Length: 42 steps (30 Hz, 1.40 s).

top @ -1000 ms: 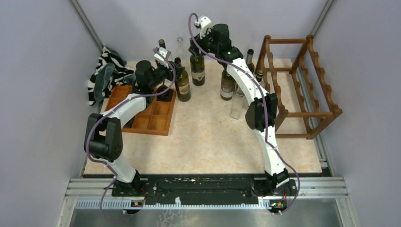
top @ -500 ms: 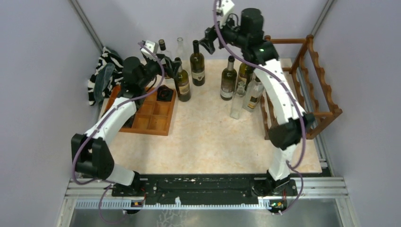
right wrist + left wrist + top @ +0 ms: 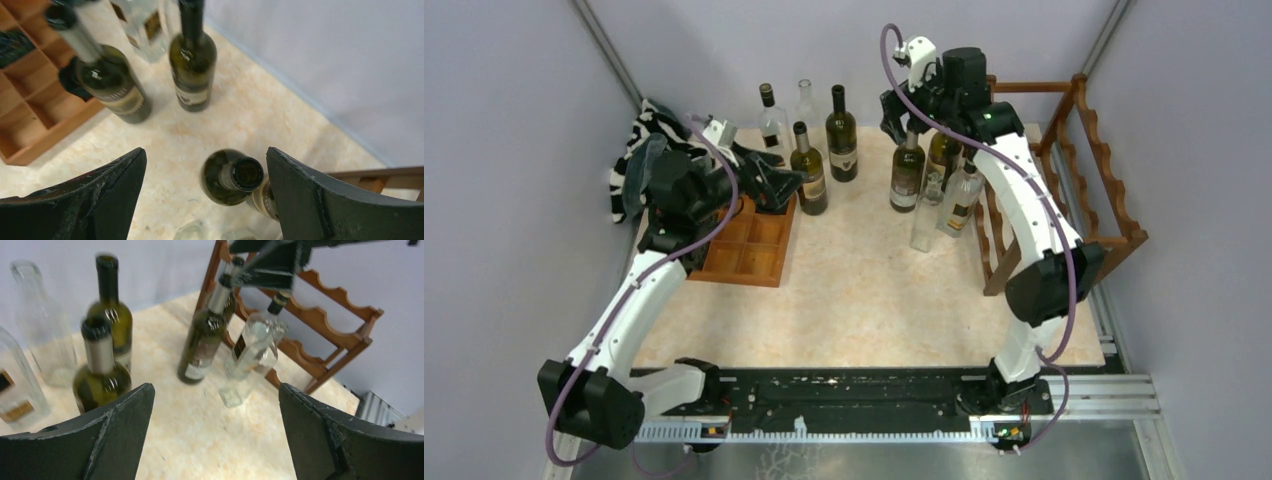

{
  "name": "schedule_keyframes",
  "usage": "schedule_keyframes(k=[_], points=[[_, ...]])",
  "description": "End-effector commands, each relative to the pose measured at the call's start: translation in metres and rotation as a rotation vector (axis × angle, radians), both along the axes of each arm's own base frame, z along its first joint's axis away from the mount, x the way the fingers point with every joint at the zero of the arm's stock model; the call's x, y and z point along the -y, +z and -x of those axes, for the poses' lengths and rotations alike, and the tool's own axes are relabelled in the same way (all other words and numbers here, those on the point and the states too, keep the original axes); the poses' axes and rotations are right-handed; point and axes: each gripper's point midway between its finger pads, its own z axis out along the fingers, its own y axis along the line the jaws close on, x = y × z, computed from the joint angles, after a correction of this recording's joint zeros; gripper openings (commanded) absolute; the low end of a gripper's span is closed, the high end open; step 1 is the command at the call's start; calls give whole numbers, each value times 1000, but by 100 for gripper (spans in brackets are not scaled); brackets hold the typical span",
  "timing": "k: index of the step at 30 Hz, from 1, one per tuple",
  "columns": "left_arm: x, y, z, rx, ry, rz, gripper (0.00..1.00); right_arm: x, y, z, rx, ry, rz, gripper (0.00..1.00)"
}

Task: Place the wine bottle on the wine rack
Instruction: Move the wine bottle to the center of the board.

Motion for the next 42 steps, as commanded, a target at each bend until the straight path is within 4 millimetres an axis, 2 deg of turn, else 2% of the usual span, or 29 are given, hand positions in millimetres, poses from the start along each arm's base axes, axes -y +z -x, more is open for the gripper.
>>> schedule_keyframes(k=[1, 9, 14, 19, 20, 22, 25, 28, 31, 32, 33, 36, 42], points=[[-3, -30, 30, -84, -46, -37, 99, 22, -13, -21, -14, -125, 37, 88], [-17, -58, 50, -44, -15, -127, 99, 28, -45, -40, -51, -183, 84, 84], [-23, -79, 52, -29, 10, -181, 99, 21, -67, -38, -112, -152, 77, 73], [-45, -93, 45, -5, 147, -235, 99, 17, -66, -39, -119, -142, 59, 55], [-49, -93, 45, 5, 165, -238, 99, 17, -66, -40, -119, -142, 61, 49], [-53, -92, 46, 28, 192, -245, 99, 16, -65, -43, -115, -141, 60, 26], [-60, -88, 47, 46, 226, -252, 99, 13, -59, -49, -89, -139, 43, 12], [-64, -86, 49, 64, 246, -256, 99, 10, -41, -62, -28, -146, 17, 7], [-66, -87, 52, 84, 250, -269, 99, 4, -21, -81, 33, -151, -10, 5], [-67, -87, 52, 88, 254, -271, 99, 2, -7, -86, 63, -152, -26, 4], [-68, -87, 51, 91, 258, -276, 99, -1, -8, -96, 72, -155, -33, 4], [-69, -89, 50, 88, 265, -286, 99, -7, 16, -117, 151, -175, -81, 3], [-69, -96, 48, 78, 266, -301, 99, -25, 26, -141, 232, -168, -152, 3]])
